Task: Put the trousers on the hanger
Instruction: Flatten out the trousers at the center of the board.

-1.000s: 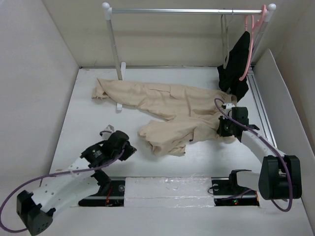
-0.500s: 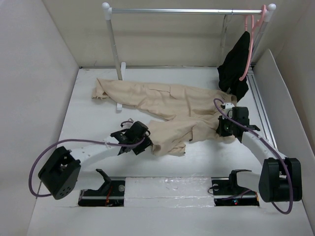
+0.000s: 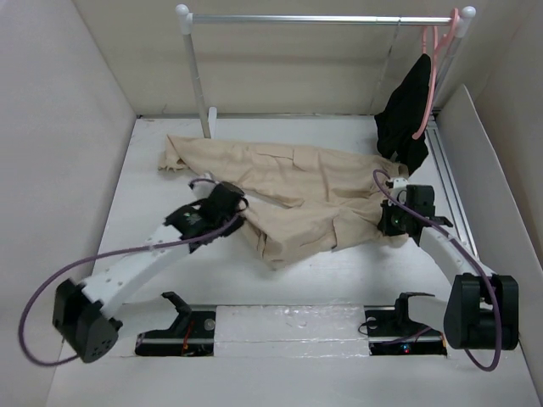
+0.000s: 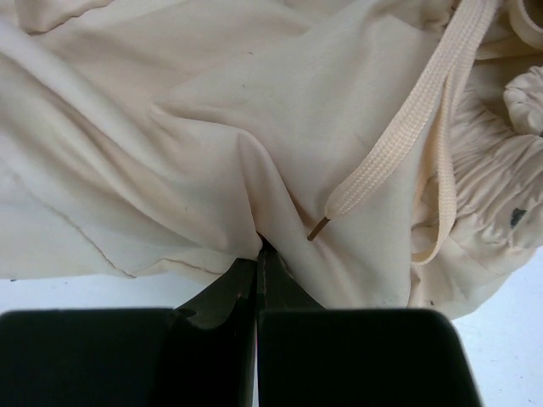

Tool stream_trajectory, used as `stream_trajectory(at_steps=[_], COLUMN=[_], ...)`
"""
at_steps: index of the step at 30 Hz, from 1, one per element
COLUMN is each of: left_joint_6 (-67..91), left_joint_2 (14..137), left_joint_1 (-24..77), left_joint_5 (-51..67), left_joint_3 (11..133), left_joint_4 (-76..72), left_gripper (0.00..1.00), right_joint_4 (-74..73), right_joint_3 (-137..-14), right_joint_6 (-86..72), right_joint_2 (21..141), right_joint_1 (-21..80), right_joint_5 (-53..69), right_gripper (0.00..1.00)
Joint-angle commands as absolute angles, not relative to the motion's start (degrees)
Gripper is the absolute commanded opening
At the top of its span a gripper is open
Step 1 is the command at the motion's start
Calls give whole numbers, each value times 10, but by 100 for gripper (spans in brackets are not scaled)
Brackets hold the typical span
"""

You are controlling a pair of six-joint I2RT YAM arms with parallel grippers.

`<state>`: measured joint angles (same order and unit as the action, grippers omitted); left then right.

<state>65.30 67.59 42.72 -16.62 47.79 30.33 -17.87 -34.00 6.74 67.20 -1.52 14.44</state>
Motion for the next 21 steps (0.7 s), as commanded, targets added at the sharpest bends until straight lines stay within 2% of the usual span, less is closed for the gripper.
stream_trajectory(at_steps=[1,6,10,14,18,21], left_joint_6=[573,438,383,373,373,367], left_joint_2=[562,541,556,544,546,531], left_joint_1=[371,185,97,91,98,98], left_joint_5=[-290,-295,-294,-302,-379,-419], left_joint_3=[609,706,754,823,933,919], left_joint_4=[477,537,561,583,651,651], left_gripper=[0,0,0,0,0,0], right_joint_4=[-190,-223,-269,-293,-334,-343], right_joint_3=[-354,-358,-359,-366,-389,-398], right_joint_6=[99,114,119,108,108,98], right_joint_2=[675,663,642,609,582,563], right_joint_1=[-36,-41,-23,-5,-5,-5], right_joint_5=[142,160,171,164,174,178], right_gripper=[0,0,0,0,0,0])
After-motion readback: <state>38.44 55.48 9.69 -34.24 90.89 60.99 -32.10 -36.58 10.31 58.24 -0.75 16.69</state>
